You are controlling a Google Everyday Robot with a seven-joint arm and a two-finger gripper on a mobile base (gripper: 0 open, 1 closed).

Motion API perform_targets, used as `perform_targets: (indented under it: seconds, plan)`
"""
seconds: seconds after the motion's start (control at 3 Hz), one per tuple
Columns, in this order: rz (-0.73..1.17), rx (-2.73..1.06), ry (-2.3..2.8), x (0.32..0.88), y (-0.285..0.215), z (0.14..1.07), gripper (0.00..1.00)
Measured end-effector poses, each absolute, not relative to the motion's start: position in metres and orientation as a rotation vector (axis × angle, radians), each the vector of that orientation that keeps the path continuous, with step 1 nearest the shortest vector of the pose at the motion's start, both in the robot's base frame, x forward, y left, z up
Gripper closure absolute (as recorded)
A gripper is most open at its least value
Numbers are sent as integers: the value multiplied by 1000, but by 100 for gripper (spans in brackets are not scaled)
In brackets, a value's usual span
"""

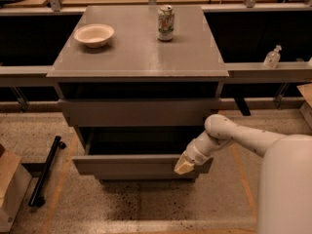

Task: Close middle drawer

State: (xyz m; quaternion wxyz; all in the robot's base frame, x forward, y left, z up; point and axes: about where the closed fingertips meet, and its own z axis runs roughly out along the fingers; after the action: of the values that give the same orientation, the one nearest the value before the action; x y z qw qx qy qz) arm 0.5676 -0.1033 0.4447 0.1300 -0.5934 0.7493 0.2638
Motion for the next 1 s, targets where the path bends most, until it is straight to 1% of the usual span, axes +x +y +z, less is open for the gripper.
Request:
perform_targets:
  seconds: [0.33, 0.67, 1.0]
  plan:
    - [756, -1723, 2170, 573, -102, 440, 100]
    - [694, -1718, 2133, 600, -108, 443, 100]
    - [547, -1649, 2058, 664, -128, 454, 83]
